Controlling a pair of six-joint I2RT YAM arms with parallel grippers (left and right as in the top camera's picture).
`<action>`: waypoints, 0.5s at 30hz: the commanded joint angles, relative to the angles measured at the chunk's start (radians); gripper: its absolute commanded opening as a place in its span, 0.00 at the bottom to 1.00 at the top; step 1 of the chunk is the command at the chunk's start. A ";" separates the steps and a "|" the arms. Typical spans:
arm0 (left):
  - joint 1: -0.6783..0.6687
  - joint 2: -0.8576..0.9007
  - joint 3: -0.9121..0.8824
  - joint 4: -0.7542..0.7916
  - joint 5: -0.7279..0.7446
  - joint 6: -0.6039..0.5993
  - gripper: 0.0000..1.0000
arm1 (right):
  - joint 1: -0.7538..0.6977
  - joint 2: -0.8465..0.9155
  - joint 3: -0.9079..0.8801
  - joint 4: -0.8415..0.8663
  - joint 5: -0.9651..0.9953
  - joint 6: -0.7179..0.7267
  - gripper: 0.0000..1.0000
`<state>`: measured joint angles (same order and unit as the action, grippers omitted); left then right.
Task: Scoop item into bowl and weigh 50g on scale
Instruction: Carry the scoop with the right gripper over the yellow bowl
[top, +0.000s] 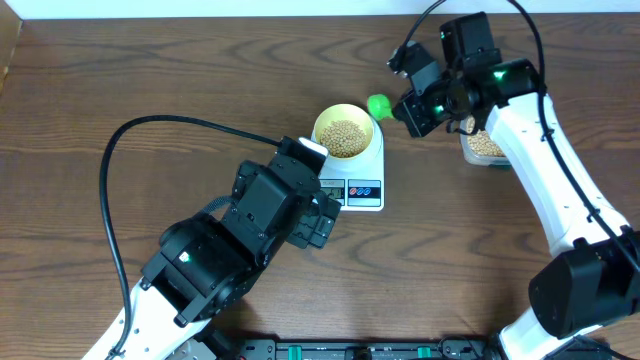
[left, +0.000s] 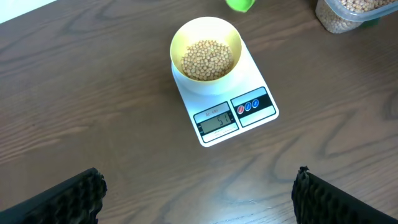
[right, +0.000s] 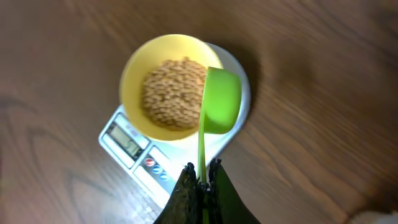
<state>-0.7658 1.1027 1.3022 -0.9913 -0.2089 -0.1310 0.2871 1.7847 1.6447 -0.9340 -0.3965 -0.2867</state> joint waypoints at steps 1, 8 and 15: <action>0.003 0.001 0.005 -0.003 -0.010 -0.002 0.98 | 0.025 -0.017 0.014 -0.002 -0.066 -0.093 0.01; 0.003 0.001 0.005 -0.003 -0.010 -0.002 0.98 | 0.084 -0.015 -0.006 0.000 -0.068 -0.161 0.01; 0.003 0.001 0.005 -0.003 -0.010 -0.002 0.98 | 0.142 -0.006 -0.038 0.030 0.052 -0.194 0.01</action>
<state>-0.7658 1.1027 1.3022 -0.9913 -0.2089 -0.1310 0.4084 1.7847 1.6230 -0.9096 -0.4015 -0.4412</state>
